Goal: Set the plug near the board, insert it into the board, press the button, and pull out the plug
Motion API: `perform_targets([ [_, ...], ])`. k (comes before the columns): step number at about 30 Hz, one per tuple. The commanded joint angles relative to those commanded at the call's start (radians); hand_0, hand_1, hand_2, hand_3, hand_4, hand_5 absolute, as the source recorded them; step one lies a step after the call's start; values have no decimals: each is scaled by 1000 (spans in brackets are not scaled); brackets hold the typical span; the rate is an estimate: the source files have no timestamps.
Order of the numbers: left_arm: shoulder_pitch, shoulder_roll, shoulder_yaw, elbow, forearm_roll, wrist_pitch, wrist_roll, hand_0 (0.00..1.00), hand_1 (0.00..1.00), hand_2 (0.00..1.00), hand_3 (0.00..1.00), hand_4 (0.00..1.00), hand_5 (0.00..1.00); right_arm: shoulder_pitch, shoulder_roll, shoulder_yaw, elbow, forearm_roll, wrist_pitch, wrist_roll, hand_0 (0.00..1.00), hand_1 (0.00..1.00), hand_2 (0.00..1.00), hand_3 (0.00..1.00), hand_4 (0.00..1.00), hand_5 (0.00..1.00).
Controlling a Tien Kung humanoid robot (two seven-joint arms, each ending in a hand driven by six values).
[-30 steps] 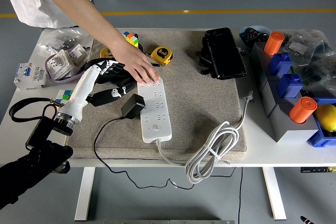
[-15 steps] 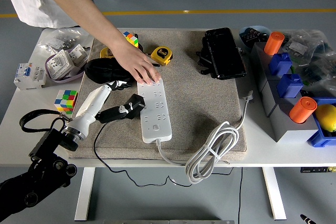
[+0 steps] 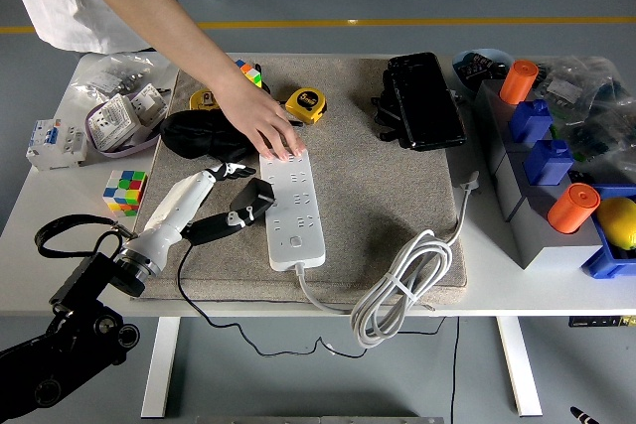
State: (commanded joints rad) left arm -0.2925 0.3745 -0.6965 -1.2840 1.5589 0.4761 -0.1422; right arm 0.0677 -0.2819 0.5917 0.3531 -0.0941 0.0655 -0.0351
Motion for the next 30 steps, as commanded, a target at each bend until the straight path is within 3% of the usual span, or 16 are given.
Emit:
perform_targets([
  [18,-23,-6,51,6,-14,-17,12,761,772,763,741,884,848,-2,-1,1,1,1,-1,3,655,708,716,634,928,528],
  [30,-48,1,74,-2,-18,-39,-17,756,759,748,728,880,845,-2,-2,4,1,2,-1,4,654,706,715,633,927,527],
])
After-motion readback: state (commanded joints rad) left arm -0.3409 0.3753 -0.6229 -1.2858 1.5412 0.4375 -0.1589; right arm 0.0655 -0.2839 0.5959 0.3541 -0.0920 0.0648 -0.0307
